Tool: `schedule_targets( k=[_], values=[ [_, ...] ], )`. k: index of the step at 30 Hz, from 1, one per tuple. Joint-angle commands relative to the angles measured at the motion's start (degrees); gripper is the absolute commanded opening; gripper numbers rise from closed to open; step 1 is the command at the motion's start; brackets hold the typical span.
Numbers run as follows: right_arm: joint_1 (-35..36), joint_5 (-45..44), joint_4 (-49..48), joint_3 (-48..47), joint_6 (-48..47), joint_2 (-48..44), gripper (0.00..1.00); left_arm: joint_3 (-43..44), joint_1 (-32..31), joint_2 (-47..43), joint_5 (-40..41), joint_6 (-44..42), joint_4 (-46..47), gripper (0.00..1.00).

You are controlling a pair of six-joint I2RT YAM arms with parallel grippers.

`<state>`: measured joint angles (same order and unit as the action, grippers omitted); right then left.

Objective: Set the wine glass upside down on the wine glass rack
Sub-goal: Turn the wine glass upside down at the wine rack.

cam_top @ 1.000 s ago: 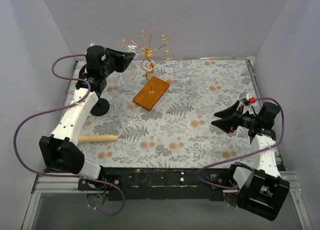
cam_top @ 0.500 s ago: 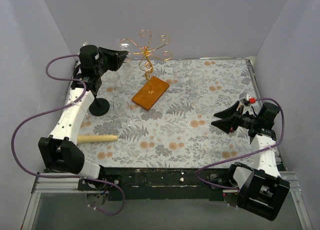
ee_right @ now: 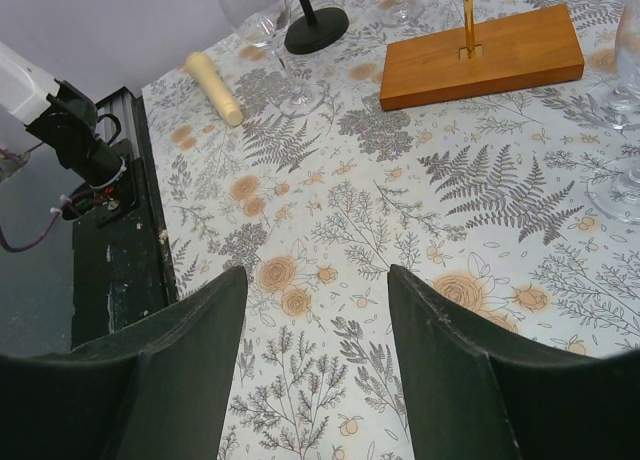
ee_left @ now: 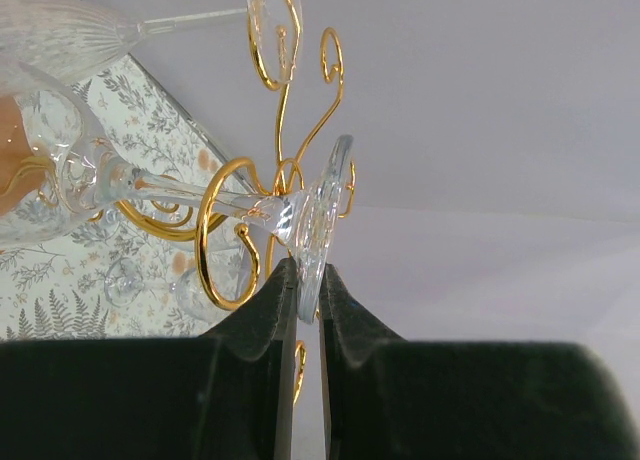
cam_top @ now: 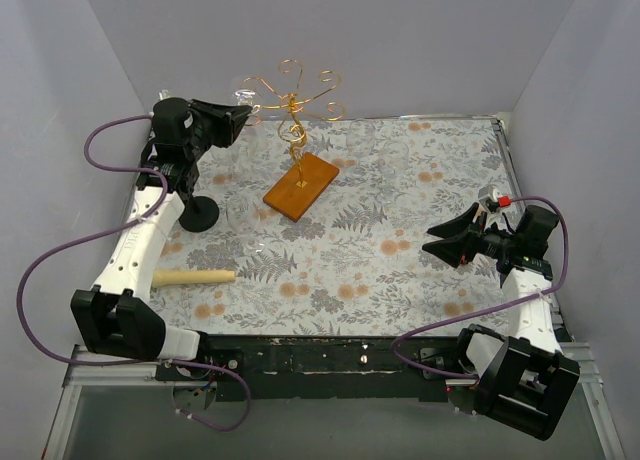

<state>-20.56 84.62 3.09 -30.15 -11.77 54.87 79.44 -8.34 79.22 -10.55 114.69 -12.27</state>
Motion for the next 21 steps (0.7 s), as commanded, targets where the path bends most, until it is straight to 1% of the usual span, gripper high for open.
schedule_targets(
  k=[1, 21],
  values=[
    [-0.19, 2.39, 0.25, -1.66, -1.24, 0.15, 0.66, -0.69, 0.34, -4.95, -0.35, 18.90, 3.57, 0.00],
    [-0.19, 1.87, 0.86, -1.66, -1.77, 0.15, 0.66, -7.72, 0.34, -9.08, -2.73, 20.39, 5.59, 0.00]
  ],
)
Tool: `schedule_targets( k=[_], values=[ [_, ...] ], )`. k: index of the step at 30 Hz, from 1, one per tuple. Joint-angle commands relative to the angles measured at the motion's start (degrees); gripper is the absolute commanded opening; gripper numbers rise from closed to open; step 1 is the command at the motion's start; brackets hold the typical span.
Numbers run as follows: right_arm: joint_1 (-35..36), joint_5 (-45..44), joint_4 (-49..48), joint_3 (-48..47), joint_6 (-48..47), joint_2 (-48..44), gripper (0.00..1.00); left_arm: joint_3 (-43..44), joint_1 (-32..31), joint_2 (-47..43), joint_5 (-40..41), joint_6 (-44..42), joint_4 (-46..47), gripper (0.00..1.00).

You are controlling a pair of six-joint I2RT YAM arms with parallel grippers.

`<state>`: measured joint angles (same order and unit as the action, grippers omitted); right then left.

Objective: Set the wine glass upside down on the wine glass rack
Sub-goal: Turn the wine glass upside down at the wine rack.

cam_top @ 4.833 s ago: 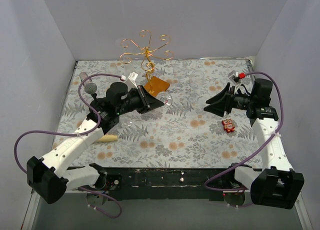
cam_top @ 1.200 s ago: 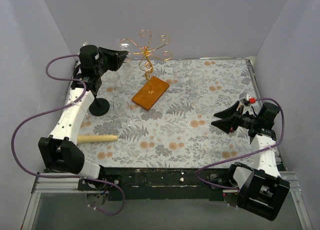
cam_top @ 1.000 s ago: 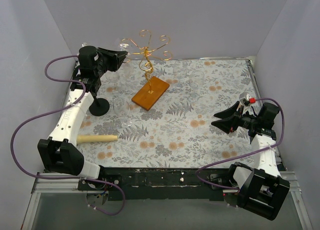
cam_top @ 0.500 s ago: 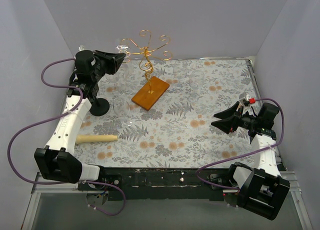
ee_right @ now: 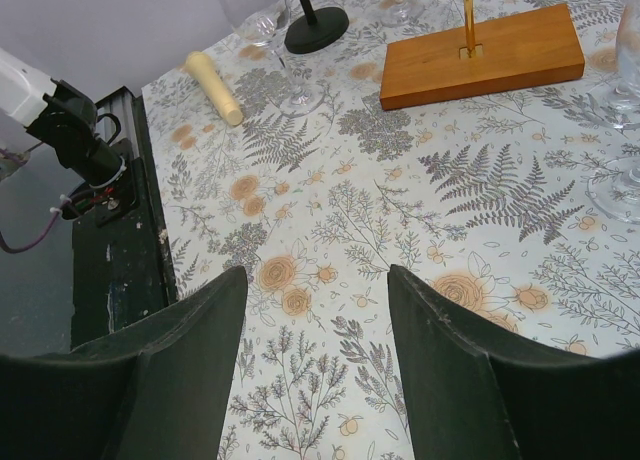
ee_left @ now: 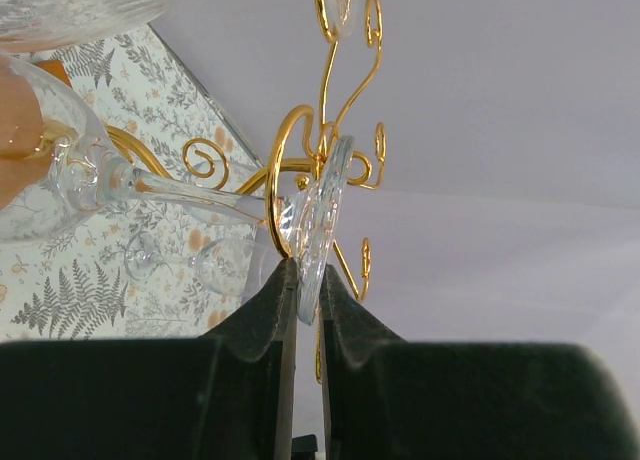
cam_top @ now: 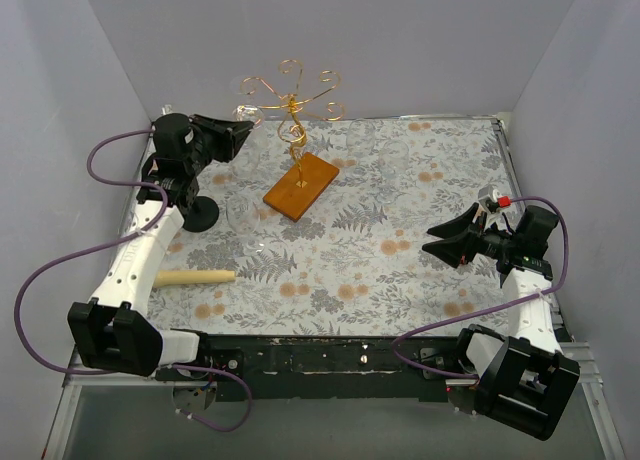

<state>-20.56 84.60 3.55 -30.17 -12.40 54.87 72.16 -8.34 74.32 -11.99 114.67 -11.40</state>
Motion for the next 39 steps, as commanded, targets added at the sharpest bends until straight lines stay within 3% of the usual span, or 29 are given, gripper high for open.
schedule_targets(
  k=[1, 5, 11, 28, 39],
  values=[
    [-0.19, 1.89, 0.40, -1.73, -1.22, 0.23, 0.66, -0.70, 0.34, -4.27, -1.37, 20.42, 4.63, 0.00],
    [-0.19, 1.89, 0.58, -1.73, -1.22, 0.24, 0.66, -1.50, 0.34, -4.89, -1.37, 20.59, 4.72, 0.01],
    [-0.19, 1.89, 0.58, -1.73, -1.31, 0.32, 0.66, -2.55, 0.34, -5.24, -1.63, 20.85, 4.98, 0.11],
    [-0.19, 1.54, 1.19, -1.99, -2.01, 0.32, 0.66, -4.57, 0.34, -5.59, -2.34, 21.29, 6.30, 0.20],
    [-0.19, 1.36, 2.07, -2.08, -2.80, 0.32, 0.66, -7.38, 0.34, -7.61, -2.69, 21.38, 6.48, 0.40]
  ],
)
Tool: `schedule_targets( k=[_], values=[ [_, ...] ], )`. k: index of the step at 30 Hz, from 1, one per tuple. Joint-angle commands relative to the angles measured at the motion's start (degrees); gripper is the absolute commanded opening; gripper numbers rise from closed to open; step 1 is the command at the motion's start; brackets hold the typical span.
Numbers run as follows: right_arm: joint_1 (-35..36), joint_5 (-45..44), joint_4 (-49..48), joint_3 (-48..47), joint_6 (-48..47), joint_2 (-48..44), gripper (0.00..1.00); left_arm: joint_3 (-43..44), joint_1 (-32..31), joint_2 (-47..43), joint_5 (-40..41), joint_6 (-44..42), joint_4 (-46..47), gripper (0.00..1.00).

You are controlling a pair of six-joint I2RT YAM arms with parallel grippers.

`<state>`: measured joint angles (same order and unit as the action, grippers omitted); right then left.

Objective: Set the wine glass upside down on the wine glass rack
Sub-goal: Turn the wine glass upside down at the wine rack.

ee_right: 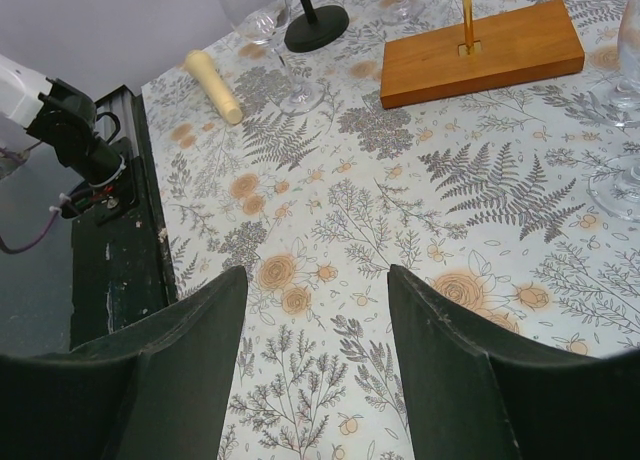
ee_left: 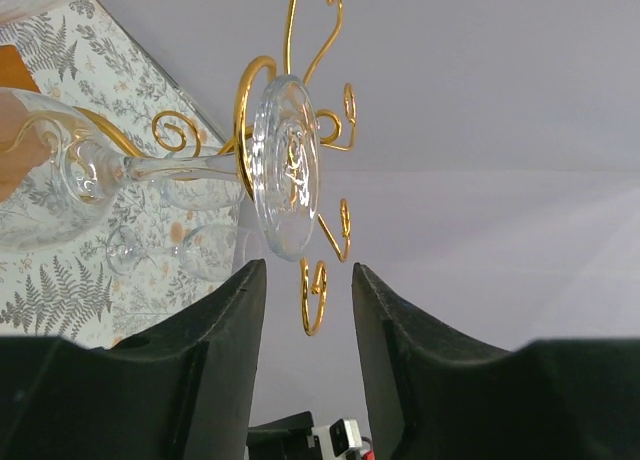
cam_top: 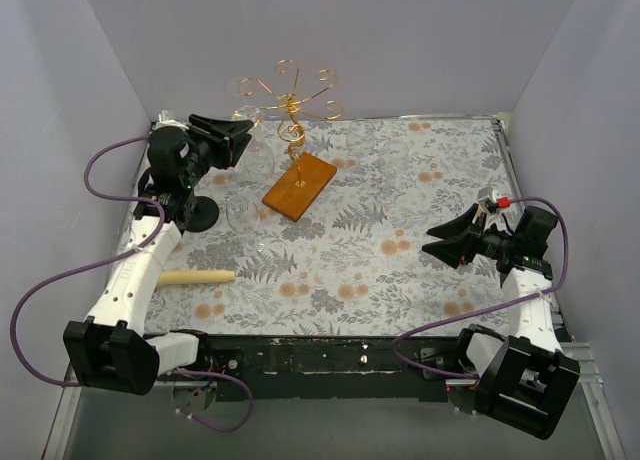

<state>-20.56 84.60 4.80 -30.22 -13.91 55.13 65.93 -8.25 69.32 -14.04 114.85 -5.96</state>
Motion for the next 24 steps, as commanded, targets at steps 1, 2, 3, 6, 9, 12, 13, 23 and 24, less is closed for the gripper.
schedule_targets(
  k=[1, 2, 3, 6, 9, 12, 13, 23, 24],
  values=[
    [-0.19, 1.36, 0.91, -2.13, -1.38, 0.06, 0.66, -1.33, 0.25, -2.87, -0.81, 21.21, 1.12, 0.41],
    [-0.19, 1.27, 0.92, -2.21, -1.38, 0.06, 0.66, -1.59, 0.25, -3.13, -0.90, 21.21, 1.21, 0.42],
    [-0.19, 1.27, 0.92, -2.13, -1.47, 0.06, 0.67, -1.68, 0.25, -3.22, -0.90, 21.12, 1.21, 0.42],
    [-0.19, 1.27, 1.09, -2.13, -1.64, 0.15, 0.66, -2.38, 0.25, -4.01, -1.16, 20.95, 1.12, 0.46],
    [-0.19, 1.18, 1.44, -2.30, -1.82, 0.06, 0.66, -3.17, 0.25, -4.89, -1.34, 20.24, 0.86, 0.47],
    [-0.19, 1.10, 1.71, -2.30, -2.08, 0.06, 0.66, -2.74, 0.25, -5.77, -1.08, 17.35, -0.45, 0.49],
    [-0.19, 1.01, 1.62, -2.30, -2.26, -0.03, 0.66, -2.48, 0.25, -6.12, -0.90, 16.21, -1.16, 0.52],
    [-0.19, 0.31, 4.08, -3.01, -4.63, 0.24, 0.66, -0.28, 0.25, -10.96, 0.60, 1.36, -7.22, 0.64],
    [-0.19, 0.22, 4.25, -3.09, -4.89, 0.24, 0.66, 0.07, 0.25, -11.39, 0.16, -0.57, -7.23, 0.65]
  ],
)
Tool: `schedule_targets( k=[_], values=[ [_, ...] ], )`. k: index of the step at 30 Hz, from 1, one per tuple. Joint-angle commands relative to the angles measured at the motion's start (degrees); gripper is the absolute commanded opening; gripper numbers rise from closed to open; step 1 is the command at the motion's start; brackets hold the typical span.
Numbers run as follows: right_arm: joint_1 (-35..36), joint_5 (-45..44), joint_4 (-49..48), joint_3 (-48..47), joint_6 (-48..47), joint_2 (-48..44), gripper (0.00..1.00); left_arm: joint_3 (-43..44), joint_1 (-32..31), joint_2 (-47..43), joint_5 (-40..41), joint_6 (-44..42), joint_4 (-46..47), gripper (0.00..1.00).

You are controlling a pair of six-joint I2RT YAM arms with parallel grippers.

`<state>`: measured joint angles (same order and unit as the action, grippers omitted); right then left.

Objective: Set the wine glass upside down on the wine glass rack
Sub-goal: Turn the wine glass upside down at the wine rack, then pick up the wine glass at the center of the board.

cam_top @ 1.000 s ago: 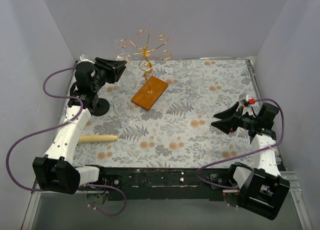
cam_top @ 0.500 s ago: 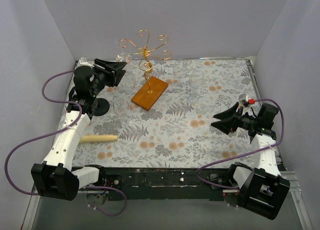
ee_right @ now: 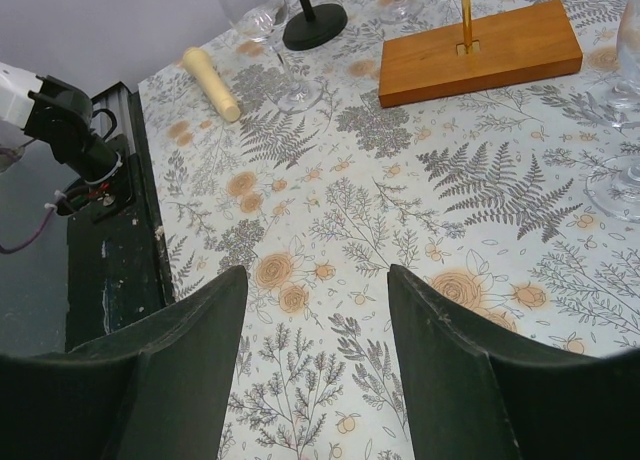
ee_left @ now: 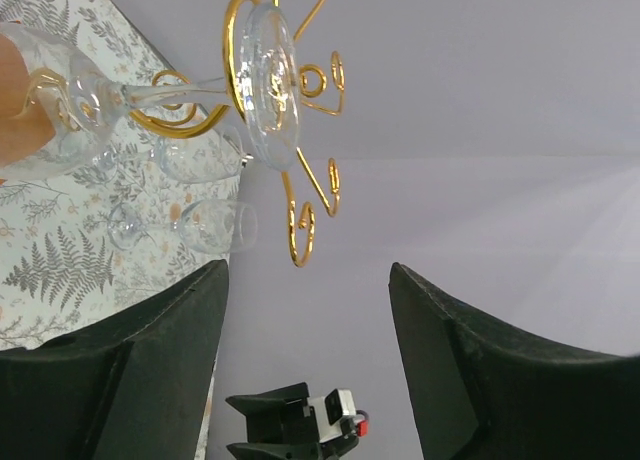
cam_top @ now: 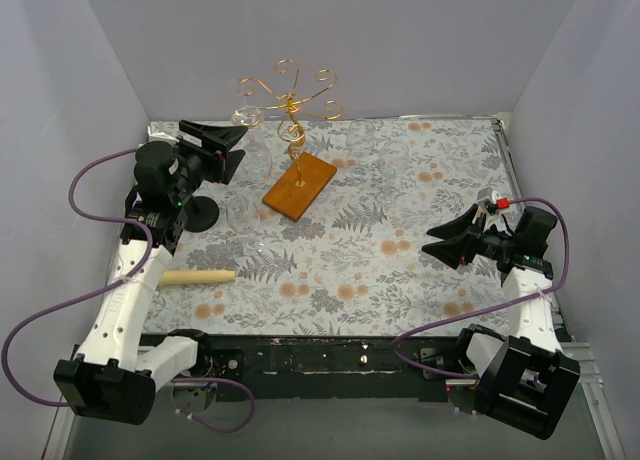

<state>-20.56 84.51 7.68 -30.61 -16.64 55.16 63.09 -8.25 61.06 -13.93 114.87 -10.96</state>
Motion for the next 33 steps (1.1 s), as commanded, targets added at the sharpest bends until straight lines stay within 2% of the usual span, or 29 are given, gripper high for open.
schedule_targets(
  k=[1, 5, 10, 13, 17, 24, 33],
  values=[
    [-0.19, 0.22, 1.63, -2.79, -2.34, 0.13, 0.66, 3.44, 0.25, -3.49, -0.30, -3.05, -2.22, 0.66],
    [-0.27, 0.04, 2.77, -3.05, -3.48, 0.48, 0.66, 5.55, 0.25, -5.33, -1.71, -12.80, -2.49, 0.76],
    [-0.27, -0.13, 3.21, -3.14, -4.10, 0.56, 0.66, 8.71, 0.25, -7.00, -5.92, -26.08, -2.75, 0.81],
    [-0.27, -0.22, 3.74, -3.23, -5.06, 0.65, 0.67, 11.78, 0.17, -7.27, -3.83, -32.58, -7.04, 0.89],
    [-0.27, -0.22, 4.45, -3.23, -5.94, 0.65, 0.67, 14.86, -0.18, -7.80, 3.28, -40.15, -11.44, 0.98],
    [-0.27, -0.40, 5.06, -3.23, -6.73, 0.74, 0.67, 19.52, -0.71, -5.43, 12.08, -49.64, -14.35, 0.98],
    [-0.36, -0.75, 6.03, -3.49, -7.79, 1.18, 0.67, 27.08, -0.19, 5.81, 13.06, -52.38, -16.37, 0.98]
  ],
)
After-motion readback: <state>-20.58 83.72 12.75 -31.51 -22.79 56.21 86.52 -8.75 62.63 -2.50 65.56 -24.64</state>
